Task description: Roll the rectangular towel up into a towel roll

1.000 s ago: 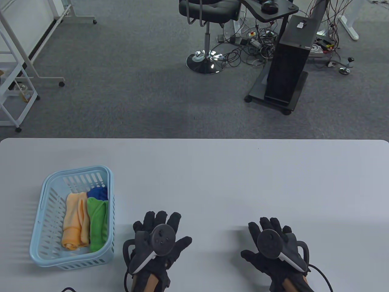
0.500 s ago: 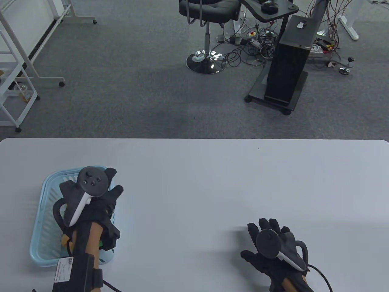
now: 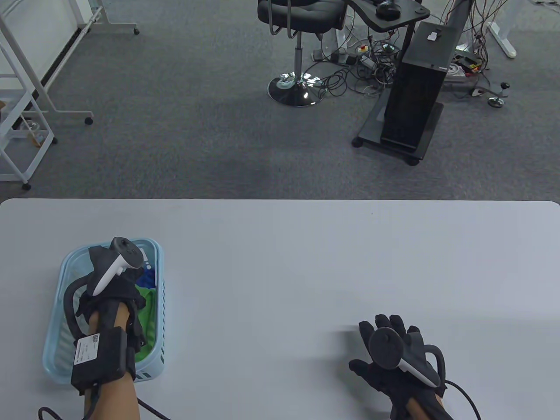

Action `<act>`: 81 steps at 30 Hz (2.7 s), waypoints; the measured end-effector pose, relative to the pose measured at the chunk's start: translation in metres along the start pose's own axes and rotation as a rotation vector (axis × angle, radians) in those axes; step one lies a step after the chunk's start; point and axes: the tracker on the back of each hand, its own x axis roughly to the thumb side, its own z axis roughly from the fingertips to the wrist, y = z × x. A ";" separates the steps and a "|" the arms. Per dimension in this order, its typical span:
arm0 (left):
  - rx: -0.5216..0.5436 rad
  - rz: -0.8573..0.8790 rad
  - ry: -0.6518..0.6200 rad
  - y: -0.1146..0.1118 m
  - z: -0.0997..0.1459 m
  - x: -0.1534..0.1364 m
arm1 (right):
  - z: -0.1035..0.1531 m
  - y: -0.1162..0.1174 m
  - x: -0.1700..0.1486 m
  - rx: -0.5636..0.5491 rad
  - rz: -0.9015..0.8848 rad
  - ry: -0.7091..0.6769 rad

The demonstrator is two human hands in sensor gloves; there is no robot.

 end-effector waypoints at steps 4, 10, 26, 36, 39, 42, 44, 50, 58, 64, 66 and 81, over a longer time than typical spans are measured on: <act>-0.086 -0.029 0.015 -0.014 -0.017 0.005 | -0.001 0.000 -0.002 0.008 0.002 0.014; -0.003 -0.062 0.016 -0.009 -0.014 0.010 | -0.002 -0.001 -0.006 0.012 -0.005 0.031; 0.756 0.322 -0.373 0.070 0.204 0.041 | 0.002 -0.005 -0.001 0.008 -0.031 0.001; 0.238 0.604 -0.606 -0.134 0.142 0.119 | 0.001 -0.002 -0.002 0.026 -0.017 0.003; 0.113 0.629 -0.566 -0.176 0.119 0.128 | 0.000 0.001 -0.002 0.042 -0.005 0.010; 0.120 0.553 -0.571 -0.185 0.119 0.131 | -0.001 0.002 -0.002 0.048 -0.021 0.010; 0.159 0.510 -0.594 -0.183 0.124 0.132 | -0.001 0.001 -0.001 0.049 -0.057 -0.002; 0.162 0.666 -0.630 -0.175 0.130 0.130 | 0.001 -0.008 0.003 0.088 -0.327 -0.102; -0.085 1.000 -0.721 -0.187 0.123 0.137 | -0.006 0.002 -0.004 0.202 -0.661 -0.195; -0.336 1.187 -0.738 -0.207 0.117 0.146 | -0.008 0.006 -0.001 0.186 -0.926 -0.157; -0.260 1.064 -0.703 -0.203 0.117 0.147 | -0.007 0.002 -0.001 0.105 -0.805 -0.135; 0.121 0.314 -1.050 -0.189 0.179 0.185 | 0.011 -0.011 0.030 -0.184 -0.496 -0.154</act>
